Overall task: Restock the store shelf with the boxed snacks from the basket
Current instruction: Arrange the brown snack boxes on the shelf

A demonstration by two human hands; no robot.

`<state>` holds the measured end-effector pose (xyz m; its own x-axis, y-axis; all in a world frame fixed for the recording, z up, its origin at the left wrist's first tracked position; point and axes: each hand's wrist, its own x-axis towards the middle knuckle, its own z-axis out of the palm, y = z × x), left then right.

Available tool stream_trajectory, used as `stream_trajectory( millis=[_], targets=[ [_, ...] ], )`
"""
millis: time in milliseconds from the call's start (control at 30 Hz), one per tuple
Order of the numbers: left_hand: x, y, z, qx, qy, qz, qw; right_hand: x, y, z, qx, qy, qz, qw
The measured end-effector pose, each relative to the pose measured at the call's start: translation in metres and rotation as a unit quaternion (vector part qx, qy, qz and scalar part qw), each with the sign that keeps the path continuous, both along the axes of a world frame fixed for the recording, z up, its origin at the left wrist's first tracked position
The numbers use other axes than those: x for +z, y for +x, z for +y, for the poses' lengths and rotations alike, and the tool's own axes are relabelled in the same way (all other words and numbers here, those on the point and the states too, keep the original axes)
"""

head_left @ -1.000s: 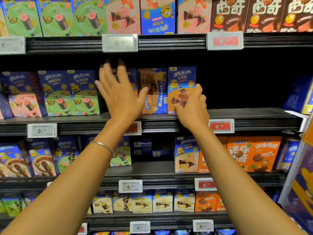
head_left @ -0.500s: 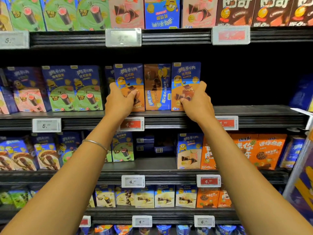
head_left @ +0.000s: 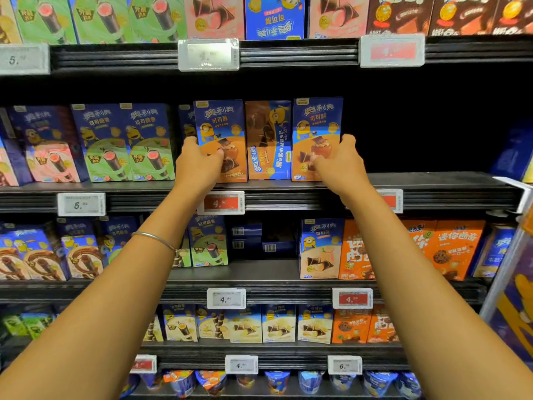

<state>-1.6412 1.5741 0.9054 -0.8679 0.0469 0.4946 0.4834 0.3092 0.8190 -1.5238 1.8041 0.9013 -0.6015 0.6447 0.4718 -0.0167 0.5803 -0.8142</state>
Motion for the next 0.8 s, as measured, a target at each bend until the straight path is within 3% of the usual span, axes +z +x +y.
stream_trajectory(
  millis=[67,233,367,533,667,800],
  targets=[
    [-0.001,0.0,-0.002,0.0,-0.037,0.01,0.999,0.002,-0.001,0.002,0.028,-0.05,0.011,0.998],
    [0.0,0.002,-0.003,0.002,-0.067,0.011,0.998,0.005,0.0,0.003,0.054,-0.073,0.014,0.996],
    [0.001,0.018,-0.006,0.026,0.003,0.012,1.0,0.003,0.023,-0.004,0.049,-0.1,0.054,0.992],
    [-0.02,0.069,-0.011,0.018,0.141,0.07,0.987,-0.019,0.071,-0.034,0.081,-0.068,0.193,0.976],
    [-0.084,0.113,-0.018,0.027,0.21,0.14,0.967,-0.068,0.101,-0.056,0.165,-0.132,0.225,0.951],
    [-0.2,0.16,-0.03,0.011,0.189,0.069,0.979,-0.144,0.121,-0.075,0.232,-0.229,0.105,0.939]
  ],
)
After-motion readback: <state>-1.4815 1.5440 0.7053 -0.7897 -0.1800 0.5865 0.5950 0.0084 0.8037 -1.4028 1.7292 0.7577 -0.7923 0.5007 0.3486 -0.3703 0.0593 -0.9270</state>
